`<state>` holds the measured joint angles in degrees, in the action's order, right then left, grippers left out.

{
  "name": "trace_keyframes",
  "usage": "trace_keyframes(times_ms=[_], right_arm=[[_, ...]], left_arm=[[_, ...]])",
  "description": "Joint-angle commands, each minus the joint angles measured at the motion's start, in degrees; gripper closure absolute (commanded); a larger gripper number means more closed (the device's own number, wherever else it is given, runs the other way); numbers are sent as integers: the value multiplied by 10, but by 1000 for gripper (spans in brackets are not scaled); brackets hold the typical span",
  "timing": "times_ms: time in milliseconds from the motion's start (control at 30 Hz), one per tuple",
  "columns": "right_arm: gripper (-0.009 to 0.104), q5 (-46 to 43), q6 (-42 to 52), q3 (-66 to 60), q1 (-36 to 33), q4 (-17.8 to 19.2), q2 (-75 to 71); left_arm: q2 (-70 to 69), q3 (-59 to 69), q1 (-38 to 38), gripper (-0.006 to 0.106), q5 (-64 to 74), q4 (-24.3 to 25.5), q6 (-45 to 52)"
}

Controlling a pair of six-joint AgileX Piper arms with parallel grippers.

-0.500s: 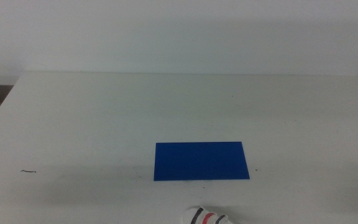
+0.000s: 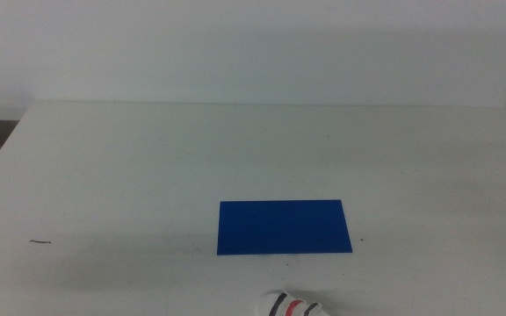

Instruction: Use one arm to grab the shoe from the table and place it on the mat.

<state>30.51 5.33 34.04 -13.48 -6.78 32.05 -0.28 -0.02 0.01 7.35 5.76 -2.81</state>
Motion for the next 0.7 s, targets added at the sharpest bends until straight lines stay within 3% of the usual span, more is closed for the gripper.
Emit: trace_keyframes(times_ms=[0, 133, 233, 500, 667], right_arm=[[5, 56, 23, 73, -56, 0, 100], [5, 224, 86, 201, -169, 24, 276], [5, 308, 159, 272, -230, 23, 383], [5, 310, 142, 311, -324, 24, 533], [5, 266, 135, 311, -361, 29, 584]], left_arm=[[3, 0, 0, 7, -7, -2, -1], [3, 0, 0, 7, -7, -2, -1], [3, 0, 0, 7, -7, -2, -1], [3, 0, 0, 7, -7, -2, -1], [3, 0, 0, 7, -7, -2, -1]])
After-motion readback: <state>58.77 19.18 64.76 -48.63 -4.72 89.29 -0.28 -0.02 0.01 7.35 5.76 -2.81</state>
